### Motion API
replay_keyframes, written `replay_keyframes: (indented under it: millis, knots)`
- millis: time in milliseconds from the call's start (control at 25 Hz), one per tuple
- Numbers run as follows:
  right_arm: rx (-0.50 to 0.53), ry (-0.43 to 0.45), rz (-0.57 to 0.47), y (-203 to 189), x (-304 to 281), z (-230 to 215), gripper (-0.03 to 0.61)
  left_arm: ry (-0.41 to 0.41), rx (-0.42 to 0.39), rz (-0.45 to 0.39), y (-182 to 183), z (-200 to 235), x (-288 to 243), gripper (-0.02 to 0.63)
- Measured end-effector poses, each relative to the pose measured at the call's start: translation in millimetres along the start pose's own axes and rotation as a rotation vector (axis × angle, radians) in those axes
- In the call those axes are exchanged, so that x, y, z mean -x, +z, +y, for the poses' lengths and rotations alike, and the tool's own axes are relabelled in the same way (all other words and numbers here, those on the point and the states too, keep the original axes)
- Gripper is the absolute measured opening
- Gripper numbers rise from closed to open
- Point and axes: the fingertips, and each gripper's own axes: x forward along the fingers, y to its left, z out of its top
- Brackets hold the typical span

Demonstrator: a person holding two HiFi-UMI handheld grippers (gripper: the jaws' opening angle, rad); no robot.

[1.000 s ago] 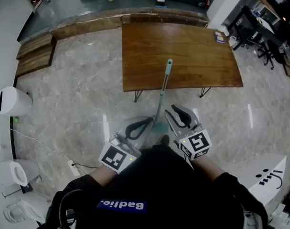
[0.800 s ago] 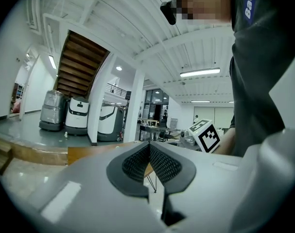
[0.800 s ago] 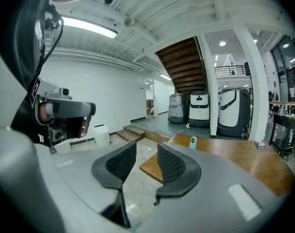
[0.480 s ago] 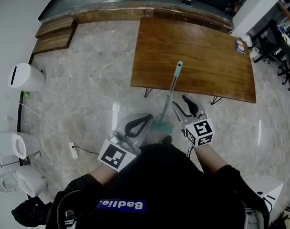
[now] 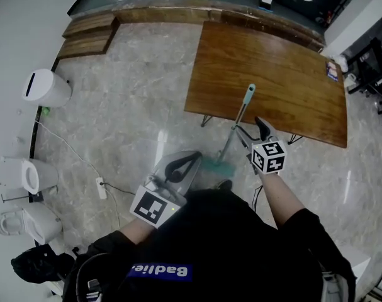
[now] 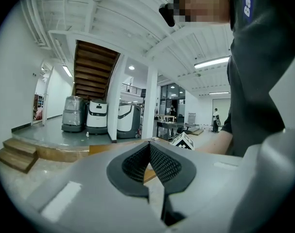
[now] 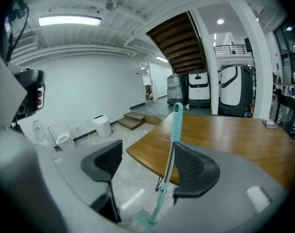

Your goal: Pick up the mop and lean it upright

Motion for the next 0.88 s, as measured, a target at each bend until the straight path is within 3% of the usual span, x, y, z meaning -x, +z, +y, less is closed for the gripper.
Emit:
replay_keyframes:
  millis: [200,880]
  knots:
    - [-0.052,-0.023,0.042,-15,-30,-18,0.358,0.024,0.008,0.016,-4,10,10,0.017]
    - [-0.069,-0.076,0.151,-48,-97,-51,0.36,0.091,0.015,0.08,-18,38,38,0.018]
